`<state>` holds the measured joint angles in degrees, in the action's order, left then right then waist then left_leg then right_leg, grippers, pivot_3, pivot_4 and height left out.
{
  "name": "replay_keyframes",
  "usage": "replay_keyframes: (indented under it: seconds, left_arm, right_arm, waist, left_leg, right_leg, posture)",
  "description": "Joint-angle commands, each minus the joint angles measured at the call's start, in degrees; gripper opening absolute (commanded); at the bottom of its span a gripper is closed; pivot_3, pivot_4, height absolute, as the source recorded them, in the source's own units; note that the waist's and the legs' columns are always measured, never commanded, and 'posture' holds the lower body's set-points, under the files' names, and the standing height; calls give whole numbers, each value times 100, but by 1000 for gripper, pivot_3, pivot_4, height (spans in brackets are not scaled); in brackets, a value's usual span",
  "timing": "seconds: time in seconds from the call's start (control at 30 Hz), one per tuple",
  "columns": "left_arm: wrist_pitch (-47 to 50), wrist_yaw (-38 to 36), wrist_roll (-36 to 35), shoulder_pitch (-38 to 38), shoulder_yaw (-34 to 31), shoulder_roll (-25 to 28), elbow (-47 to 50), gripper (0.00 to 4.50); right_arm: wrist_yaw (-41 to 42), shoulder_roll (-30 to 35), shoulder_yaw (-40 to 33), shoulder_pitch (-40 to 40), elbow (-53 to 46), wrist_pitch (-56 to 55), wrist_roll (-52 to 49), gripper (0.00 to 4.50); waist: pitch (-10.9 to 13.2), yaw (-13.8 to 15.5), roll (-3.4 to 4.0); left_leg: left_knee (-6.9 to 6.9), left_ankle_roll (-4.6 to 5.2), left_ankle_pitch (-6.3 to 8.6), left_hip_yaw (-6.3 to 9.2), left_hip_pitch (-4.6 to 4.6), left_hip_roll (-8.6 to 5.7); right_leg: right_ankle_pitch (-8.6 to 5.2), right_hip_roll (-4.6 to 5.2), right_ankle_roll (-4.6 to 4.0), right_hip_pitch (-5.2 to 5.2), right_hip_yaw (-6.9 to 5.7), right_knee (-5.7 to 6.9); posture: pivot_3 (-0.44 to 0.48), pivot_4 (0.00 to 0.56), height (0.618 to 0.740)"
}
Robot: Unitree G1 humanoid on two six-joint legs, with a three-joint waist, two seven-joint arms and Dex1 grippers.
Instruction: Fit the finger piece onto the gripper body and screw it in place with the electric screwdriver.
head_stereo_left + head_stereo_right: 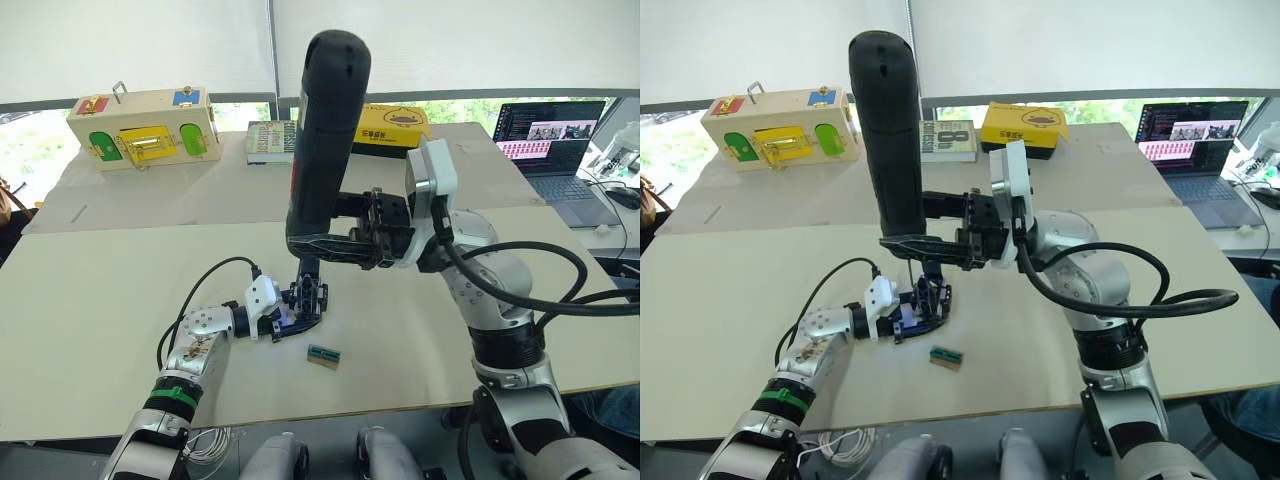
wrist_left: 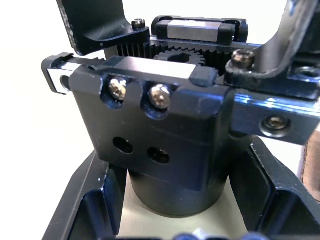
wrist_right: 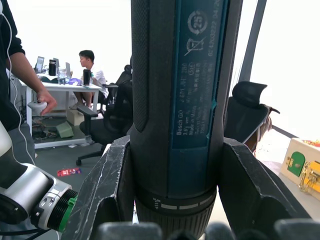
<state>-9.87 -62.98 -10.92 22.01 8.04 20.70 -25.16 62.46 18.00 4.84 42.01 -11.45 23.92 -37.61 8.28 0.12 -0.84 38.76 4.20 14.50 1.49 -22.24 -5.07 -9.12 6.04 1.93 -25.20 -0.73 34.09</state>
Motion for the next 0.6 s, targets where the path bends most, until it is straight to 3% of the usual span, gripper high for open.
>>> replay_keyframes:
  seconds: [0.03,0.1,0.2,0.53,0.6]
  left_arm:
    - [188,22,188,-163,137,53,-290,2365]
    - [261,54,169,-156,117,48,-306,3415]
    - [300,33,135,-148,77,77,-335,4438]
    - [518,-335,-307,-564,-328,663,144,4438]
    - [84,-386,-337,-678,-544,923,152,4438]
  right_arm:
    - [3,10,-219,125,-330,-14,-332,1924]
    - [-22,46,-259,180,-405,67,-447,1924]
    - [0,249,-317,246,-718,483,-882,1924]
    - [-537,1004,-982,283,-1351,1455,-2058,1924]
    - [-505,1377,-1214,20,-1434,1472,-2031,1924]
  waist:
    - [0,1,0]
    - [0,2,0]
    - [0,11,0]
    - [0,-107,0]
    - [0,-109,0]
  left_leg:
    - [0,0,0,0,0,0]
    - [0,0,0,0,0,0]
    - [0,-1,0,0,-1,-1]
    - [-5,-1,1,0,-1,14]
    - [-8,1,0,0,-3,14]
  right_leg:
    - [0,0,0,0,0,0]
    - [0,2,0,0,1,0]
    - [0,5,0,0,0,0]
    - [-1,5,0,-3,3,-2]
    - [-1,5,-1,-7,2,-2]
  posture:
    - [0,150,740]
    - [0,150,740]
    - [0,150,740]
    - [0,150,740]
    - [0,150,740]
